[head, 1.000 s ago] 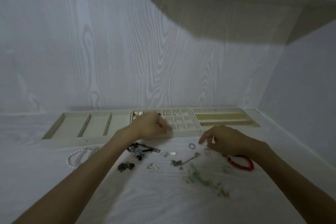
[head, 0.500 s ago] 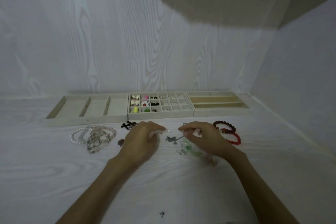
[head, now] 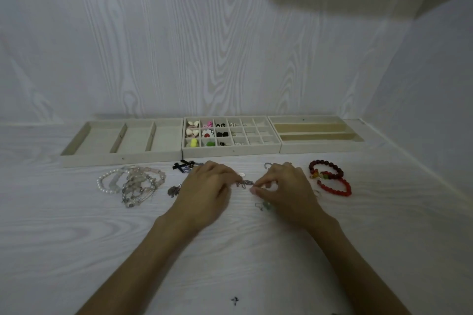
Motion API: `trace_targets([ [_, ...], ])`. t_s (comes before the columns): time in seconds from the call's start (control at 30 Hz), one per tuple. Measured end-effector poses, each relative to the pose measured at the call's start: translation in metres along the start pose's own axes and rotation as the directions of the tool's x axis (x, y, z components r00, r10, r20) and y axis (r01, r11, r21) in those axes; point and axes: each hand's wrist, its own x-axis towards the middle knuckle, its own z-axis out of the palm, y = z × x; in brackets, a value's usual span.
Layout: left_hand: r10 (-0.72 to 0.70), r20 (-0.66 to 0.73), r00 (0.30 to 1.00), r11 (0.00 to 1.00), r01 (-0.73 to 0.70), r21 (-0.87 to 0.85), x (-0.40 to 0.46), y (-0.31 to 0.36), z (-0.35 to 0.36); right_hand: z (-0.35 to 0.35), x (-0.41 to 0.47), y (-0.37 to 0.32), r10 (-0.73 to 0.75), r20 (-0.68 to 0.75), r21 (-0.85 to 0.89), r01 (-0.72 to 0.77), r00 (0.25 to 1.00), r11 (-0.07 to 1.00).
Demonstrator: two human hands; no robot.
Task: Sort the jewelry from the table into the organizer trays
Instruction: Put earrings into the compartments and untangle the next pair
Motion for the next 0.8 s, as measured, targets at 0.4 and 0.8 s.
trace_targets([
  [0.4, -0.293, 0.514, 0.807, 0.226, 0.58, -0.783, 0.008, 0.049, -0.045, -0.014, -0.009, -0.015, 0.114, 0.299, 0.798, -0.313, 0.948, 0.515],
  [0.8, -0.355, 0.389, 0.85, 0.302, 0.498, -0.813, 0.003, 0.046, -0.044, -0.018, -0.011, -0.026, 0.132, 0.138, 0.815, -0.188, 0.982, 0.549],
])
